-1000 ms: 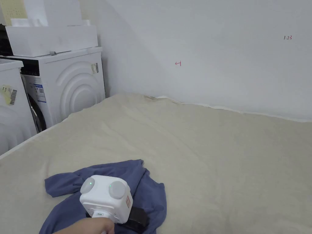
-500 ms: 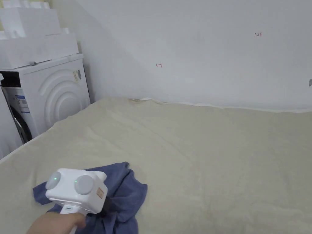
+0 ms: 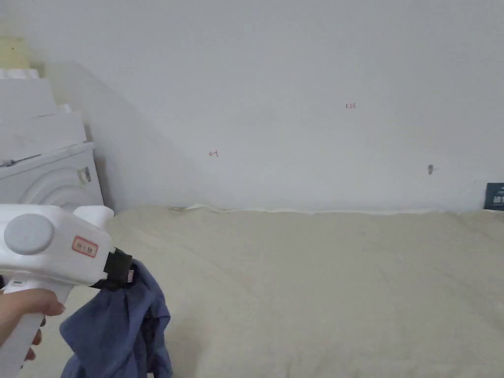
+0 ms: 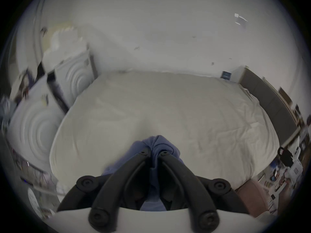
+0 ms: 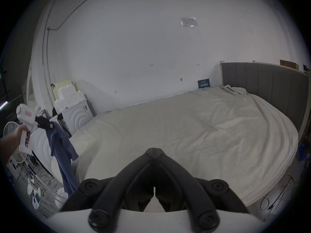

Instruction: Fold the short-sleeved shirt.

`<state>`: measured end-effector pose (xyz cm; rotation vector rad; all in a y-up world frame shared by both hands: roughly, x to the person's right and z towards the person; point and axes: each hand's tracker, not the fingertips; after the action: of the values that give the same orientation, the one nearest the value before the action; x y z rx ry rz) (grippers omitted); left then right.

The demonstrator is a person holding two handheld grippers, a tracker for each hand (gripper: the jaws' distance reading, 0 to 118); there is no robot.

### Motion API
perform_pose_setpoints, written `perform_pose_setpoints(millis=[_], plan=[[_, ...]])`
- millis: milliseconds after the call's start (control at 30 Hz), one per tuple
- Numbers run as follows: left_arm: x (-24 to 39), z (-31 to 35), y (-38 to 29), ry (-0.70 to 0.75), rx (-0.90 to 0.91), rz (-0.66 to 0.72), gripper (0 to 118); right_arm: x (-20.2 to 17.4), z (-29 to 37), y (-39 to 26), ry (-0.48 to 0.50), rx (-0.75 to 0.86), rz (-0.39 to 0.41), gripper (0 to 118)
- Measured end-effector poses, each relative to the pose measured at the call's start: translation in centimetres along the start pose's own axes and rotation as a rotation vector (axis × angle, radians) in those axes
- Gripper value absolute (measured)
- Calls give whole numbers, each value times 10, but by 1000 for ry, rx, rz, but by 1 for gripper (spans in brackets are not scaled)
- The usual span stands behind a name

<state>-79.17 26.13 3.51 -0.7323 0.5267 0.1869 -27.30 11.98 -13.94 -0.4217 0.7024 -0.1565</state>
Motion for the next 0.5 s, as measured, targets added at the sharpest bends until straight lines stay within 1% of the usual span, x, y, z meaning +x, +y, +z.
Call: perform_pose_setpoints(millis=[67, 133, 200, 300, 333, 400, 467, 500], plan=[[46, 10, 30, -67, 39, -95, 6, 6, 6, 1, -13, 17, -11, 0], [93, 16, 54, -156, 100, -120, 6, 16, 10, 1, -28, 20, -22, 0], [140, 16, 73, -267, 123, -126, 6, 26, 13, 2, -43, 19, -45, 0], [208, -1, 90, -380, 71, -176, 6, 41, 20, 2, -52, 31, -88, 0], [235, -11, 95, -414, 38, -237, 6, 46, 21, 1, -59, 38, -99, 0], [289, -33, 91, -426, -8, -347, 6, 56, 23, -2, -41, 64, -125, 0], [335, -71, 84, -416, -86, -380, 6, 65, 24, -6, -40, 64, -139, 0], [358, -95, 78, -416, -152, -383, 6, 69, 23, -8, -51, 59, -143, 0]])
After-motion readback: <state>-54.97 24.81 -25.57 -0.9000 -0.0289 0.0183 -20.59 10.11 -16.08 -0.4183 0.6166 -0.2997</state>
